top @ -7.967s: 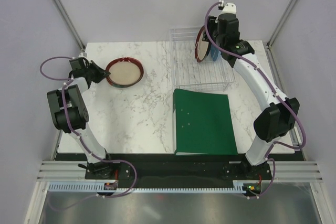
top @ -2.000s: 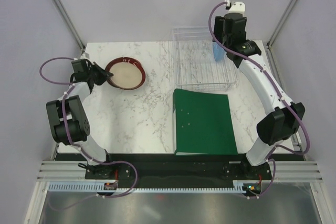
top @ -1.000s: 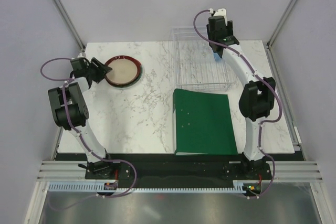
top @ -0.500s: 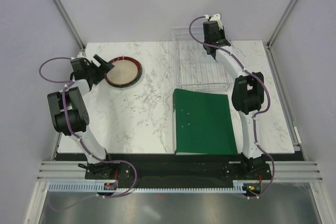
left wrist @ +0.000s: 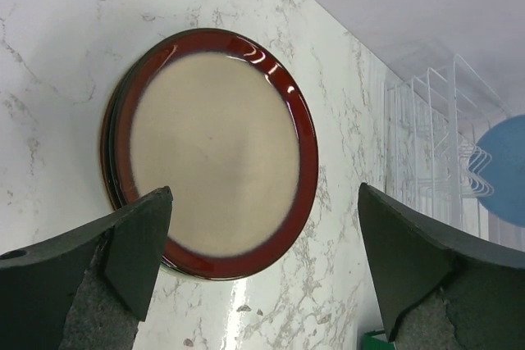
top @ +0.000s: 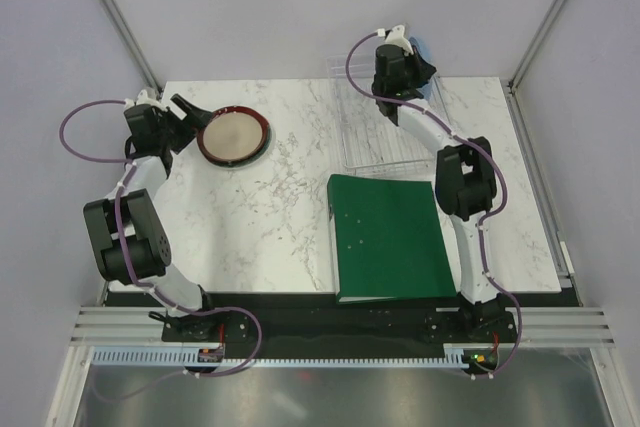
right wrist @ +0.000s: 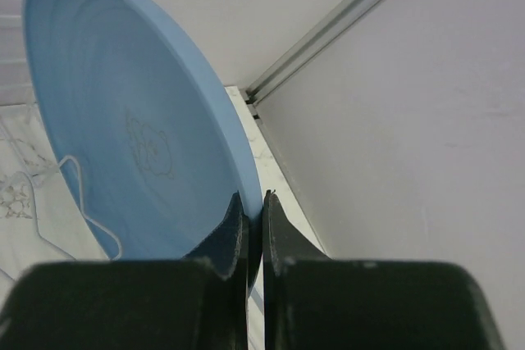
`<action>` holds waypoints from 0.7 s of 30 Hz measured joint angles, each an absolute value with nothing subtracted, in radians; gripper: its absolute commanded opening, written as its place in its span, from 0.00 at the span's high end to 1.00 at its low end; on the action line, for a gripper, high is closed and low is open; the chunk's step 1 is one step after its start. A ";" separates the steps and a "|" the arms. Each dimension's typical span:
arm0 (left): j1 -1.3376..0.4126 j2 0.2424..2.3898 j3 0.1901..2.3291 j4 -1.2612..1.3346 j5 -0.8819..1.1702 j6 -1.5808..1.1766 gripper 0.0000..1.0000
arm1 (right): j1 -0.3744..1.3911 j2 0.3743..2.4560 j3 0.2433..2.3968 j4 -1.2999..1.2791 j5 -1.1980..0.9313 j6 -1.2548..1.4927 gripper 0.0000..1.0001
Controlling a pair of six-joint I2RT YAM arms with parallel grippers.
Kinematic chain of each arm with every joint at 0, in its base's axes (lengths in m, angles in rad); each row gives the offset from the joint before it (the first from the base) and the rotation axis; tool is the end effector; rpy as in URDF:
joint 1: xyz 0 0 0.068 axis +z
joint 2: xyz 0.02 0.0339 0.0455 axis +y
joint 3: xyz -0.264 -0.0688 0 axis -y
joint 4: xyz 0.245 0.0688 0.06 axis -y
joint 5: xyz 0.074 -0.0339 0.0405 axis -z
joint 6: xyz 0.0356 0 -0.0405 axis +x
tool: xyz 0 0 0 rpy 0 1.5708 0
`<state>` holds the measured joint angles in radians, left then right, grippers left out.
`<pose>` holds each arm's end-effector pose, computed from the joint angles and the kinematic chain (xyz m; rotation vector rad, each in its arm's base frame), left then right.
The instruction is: Unload the plates from the dish rack
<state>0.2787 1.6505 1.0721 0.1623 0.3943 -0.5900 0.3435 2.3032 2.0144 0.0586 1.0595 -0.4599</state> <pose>0.3659 0.0905 0.2498 -0.6008 1.9087 -0.5919 0.5165 0.1518 0.2767 0.0590 1.7926 -1.0260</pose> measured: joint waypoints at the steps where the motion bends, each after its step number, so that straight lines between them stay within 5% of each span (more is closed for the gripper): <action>1: 0.276 1.642 1.065 0.161 0.395 -0.590 0.00 | 0.357 2.303 1.995 0.149 1.086 -0.519 1.00; 14: 0.245 1.550 1.040 0.128 0.422 -0.589 0.00 | 0.443 2.300 1.876 0.863 1.303 -1.025 1.00; 21: 0.216 1.516 1.040 0.120 0.484 -0.590 0.00 | 0.451 2.129 1.834 0.403 1.227 -0.654 1.00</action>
<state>0.2157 1.5158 1.0401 0.1196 0.4843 -0.5900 0.4511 2.1288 1.8339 0.4030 1.2266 -0.6540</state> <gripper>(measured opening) 0.994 0.044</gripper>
